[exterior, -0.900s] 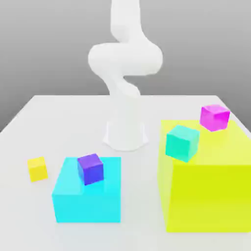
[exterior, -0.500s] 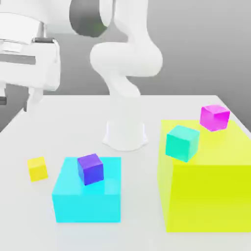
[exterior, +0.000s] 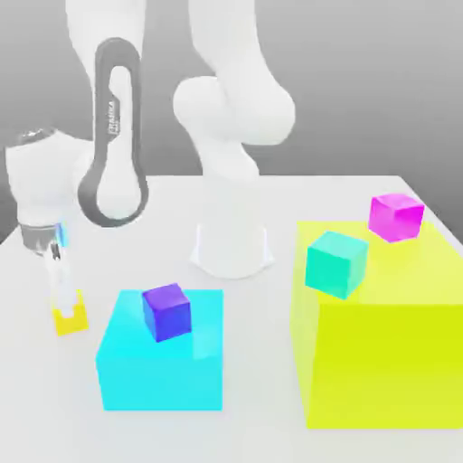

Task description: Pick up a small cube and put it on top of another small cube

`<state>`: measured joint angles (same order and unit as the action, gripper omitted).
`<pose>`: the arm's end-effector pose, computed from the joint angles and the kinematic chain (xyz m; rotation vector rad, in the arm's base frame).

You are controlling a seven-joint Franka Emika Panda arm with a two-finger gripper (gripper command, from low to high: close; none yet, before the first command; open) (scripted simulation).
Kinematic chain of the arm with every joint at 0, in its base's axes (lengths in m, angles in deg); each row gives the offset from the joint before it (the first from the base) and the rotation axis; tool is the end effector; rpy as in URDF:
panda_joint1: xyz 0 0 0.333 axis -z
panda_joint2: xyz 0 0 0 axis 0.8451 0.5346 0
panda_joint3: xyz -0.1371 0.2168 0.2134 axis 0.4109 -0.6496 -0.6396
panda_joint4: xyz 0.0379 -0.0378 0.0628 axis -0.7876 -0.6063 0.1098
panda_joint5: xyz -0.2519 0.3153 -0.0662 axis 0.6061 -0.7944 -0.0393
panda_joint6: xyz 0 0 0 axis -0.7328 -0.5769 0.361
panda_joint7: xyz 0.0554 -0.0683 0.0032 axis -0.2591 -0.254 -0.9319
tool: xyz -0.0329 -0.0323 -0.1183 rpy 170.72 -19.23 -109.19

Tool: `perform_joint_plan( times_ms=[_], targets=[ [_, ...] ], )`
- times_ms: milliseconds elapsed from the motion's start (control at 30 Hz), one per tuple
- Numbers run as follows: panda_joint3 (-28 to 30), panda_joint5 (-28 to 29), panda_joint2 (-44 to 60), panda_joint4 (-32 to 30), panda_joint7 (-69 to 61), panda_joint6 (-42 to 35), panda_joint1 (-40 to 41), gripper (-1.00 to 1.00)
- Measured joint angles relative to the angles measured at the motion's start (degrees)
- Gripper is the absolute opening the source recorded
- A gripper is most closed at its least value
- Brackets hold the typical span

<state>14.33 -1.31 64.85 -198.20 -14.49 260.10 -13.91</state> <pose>0.2160 -0.2963 0.1167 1.7850 -2.5834 0.0009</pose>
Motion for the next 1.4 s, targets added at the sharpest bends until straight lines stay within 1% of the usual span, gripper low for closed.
perform_joint_plan(
  times_ms=[167,200,267,400,467,500,533,567,667,900,1133,1200,1267,1300,1400],
  targets=[
    [0.0,0.2,0.0,0.0,0.2,0.0,0.0,-1.00],
    [-1.0,-0.2,0.8,0.1,-0.2,0.7,0.9,-1.00],
    [1.0,1.1,-1.2,-0.3,0.9,-1.0,-0.8,-1.00],
    [6.2,10.5,-8.9,-1.9,7.8,-7.0,-3.6,-1.00],
    [6.7,14.7,-13.1,-2.5,10.9,-10.3,-3.2,-1.00],
    [6.2,15.4,-14.7,-1.9,12.0,-12.5,-3.0,-1.00],
    [4.6,15.7,-16.2,-1.1,12.8,-14.8,-3.7,-1.00],
    [2.7,15.5,-17.6,0.0,13.6,-17.2,-7.3,-1.00],
    [-1.5,14.7,-21.5,3.7,15.6,-24.6,-12.5,-1.00],
    [-13.5,10.8,-30.4,12.5,19.2,-41.9,-24.4,-1.00],
    [-24.3,6.9,-38.9,20.4,22.4,-57.9,-35.9,-1.00],
    [-26.6,6.2,-39.0,19.9,23.1,-57.6,-37.9,-1.00],
    [-28.0,5.9,-37.7,17.5,23.4,-53.7,-38.2,-1.00],
    [-28.4,5.9,-37.2,16.4,23.4,-52.1,-38.2,1.00],
    [-28.4,5.8,-37.2,16.4,23.4,-52.1,-38.2,1.00]
  ],
)
